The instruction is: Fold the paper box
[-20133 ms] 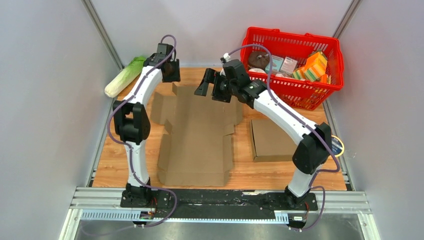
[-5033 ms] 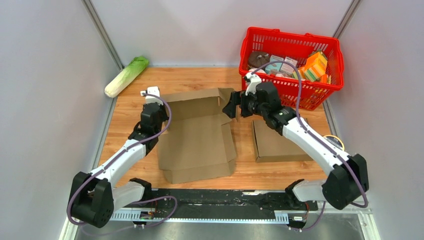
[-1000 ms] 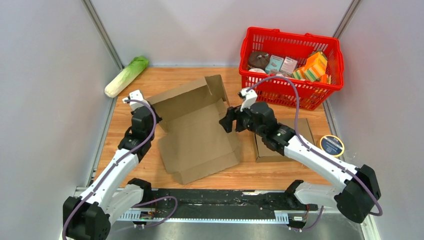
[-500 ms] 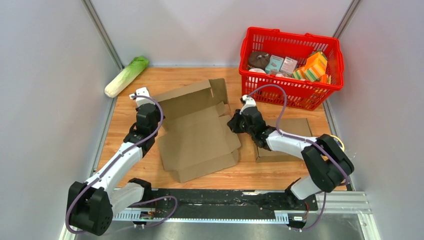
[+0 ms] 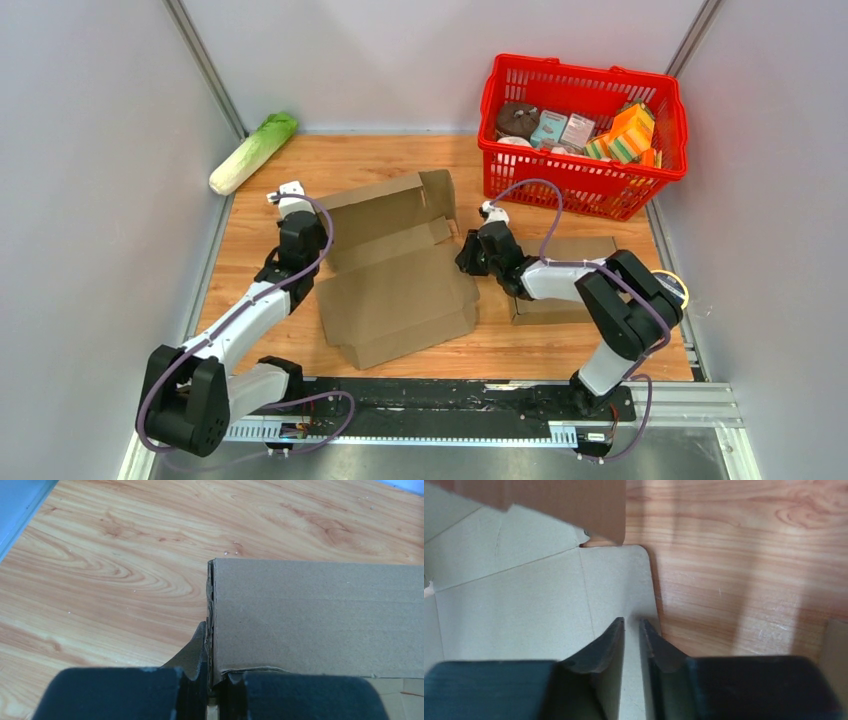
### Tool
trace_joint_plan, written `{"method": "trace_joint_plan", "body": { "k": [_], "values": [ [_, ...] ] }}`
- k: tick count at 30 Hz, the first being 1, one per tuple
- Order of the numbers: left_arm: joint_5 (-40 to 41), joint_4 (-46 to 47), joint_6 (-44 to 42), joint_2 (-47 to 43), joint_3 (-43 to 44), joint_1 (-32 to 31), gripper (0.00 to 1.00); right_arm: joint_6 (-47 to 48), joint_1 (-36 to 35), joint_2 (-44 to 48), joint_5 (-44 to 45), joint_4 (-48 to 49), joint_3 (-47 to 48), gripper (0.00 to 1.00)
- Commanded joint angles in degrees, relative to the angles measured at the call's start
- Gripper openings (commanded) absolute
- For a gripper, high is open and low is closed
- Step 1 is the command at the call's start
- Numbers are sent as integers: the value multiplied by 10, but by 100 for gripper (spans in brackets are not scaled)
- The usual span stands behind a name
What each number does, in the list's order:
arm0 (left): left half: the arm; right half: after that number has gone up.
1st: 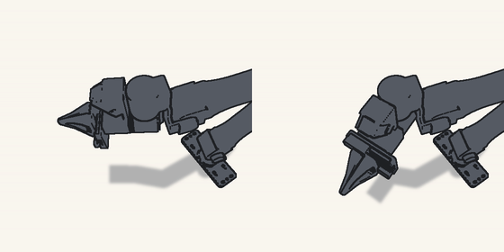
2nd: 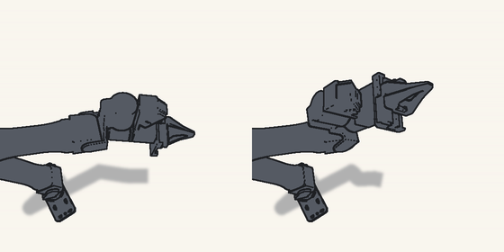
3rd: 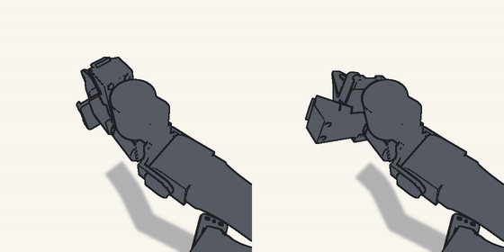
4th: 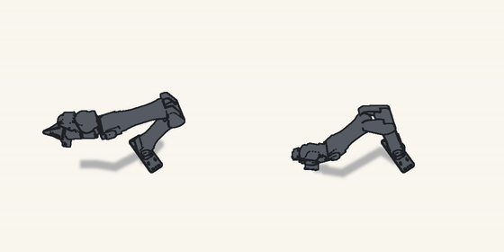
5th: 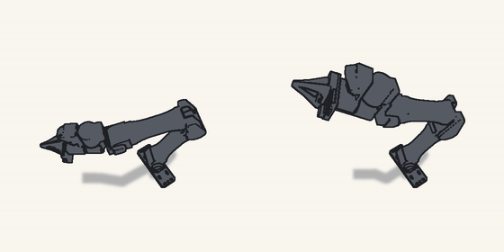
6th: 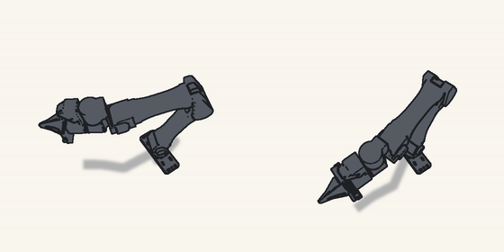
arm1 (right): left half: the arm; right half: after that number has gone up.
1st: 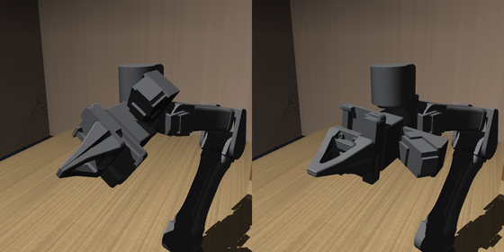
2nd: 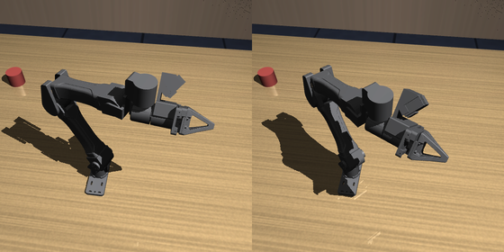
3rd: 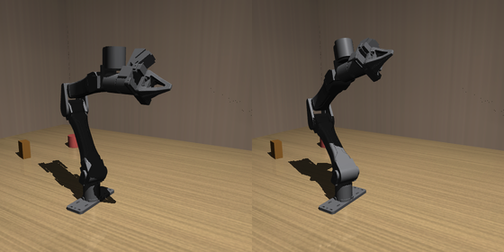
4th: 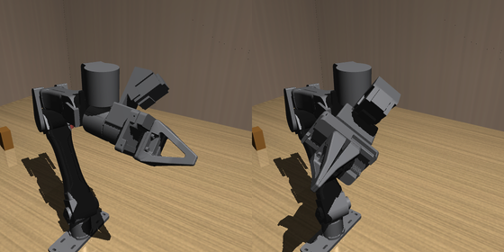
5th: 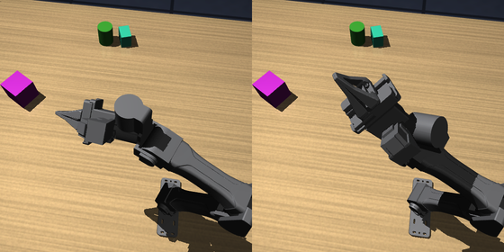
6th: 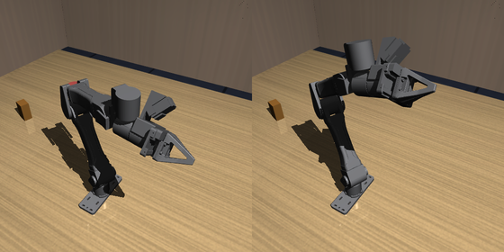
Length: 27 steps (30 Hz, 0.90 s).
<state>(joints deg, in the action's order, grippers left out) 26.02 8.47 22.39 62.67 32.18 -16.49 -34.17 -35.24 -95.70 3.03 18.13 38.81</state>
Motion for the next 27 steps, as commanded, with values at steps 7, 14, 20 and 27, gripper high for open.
{"method": "trace_joint_plan", "body": {
  "k": [7,14,20,27],
  "values": [
    [11,65,7,6,-8,1,0,184,-2,123,48,-129,72,78],
    [17,69,-12,1,-8,1,0,234,-2,77,43,-156,178,81],
    [16,71,-17,0,-11,1,0,236,-10,42,46,-167,221,65],
    [14,76,-16,1,-11,1,0,225,-25,28,102,-179,225,19]
  ]
}}
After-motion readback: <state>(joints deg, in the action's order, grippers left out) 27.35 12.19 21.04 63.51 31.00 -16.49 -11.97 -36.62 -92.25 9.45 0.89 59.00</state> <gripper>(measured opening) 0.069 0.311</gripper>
